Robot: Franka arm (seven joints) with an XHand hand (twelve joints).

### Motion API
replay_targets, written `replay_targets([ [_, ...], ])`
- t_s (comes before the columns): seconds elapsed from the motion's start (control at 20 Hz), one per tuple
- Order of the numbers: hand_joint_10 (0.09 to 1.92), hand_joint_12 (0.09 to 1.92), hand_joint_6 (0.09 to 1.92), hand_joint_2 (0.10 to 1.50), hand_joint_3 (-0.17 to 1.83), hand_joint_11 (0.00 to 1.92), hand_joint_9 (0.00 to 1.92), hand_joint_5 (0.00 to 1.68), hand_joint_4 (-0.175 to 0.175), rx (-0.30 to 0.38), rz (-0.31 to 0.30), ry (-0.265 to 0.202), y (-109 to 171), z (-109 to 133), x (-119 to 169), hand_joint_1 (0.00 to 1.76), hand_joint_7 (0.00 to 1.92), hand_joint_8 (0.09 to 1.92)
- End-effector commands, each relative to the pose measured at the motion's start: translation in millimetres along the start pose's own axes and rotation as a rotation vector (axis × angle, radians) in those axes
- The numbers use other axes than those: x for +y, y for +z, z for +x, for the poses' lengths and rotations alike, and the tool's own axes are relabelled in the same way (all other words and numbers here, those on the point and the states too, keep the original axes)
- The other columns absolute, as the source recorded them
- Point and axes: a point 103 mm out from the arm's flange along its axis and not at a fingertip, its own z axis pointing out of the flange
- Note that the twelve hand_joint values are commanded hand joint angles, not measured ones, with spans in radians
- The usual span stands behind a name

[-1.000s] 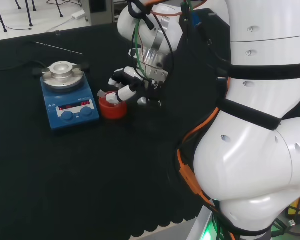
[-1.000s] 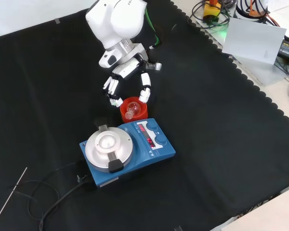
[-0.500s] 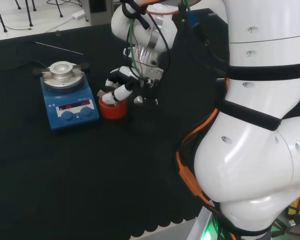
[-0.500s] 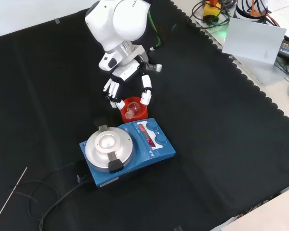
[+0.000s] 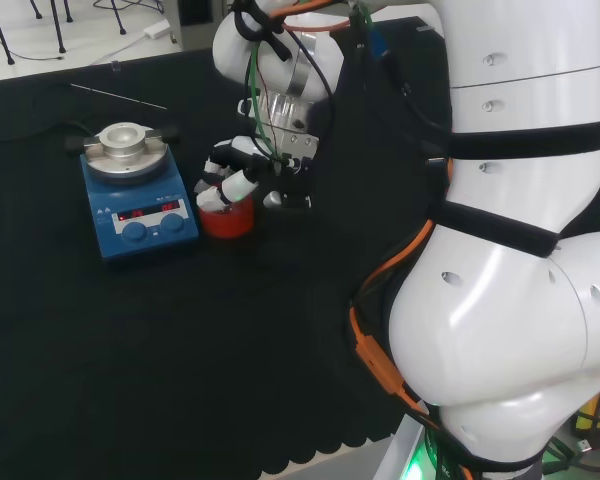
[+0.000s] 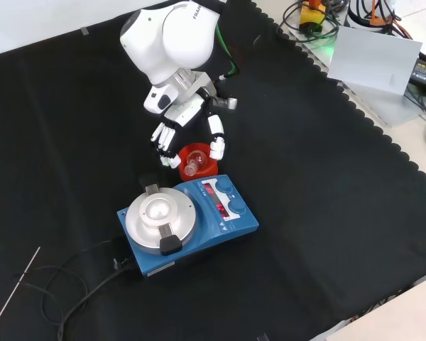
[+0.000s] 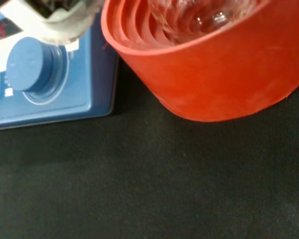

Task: Pick up the round-bottom flask.

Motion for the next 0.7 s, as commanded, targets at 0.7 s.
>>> replay_targets([
  [0.7,0.94,1.49,1.04,0.63,0.30,0.10,0.50,0.82,0.017,-0.258,-0.126,0.084,16.7,35.0,10.0,0.79,0.40,0.81],
])
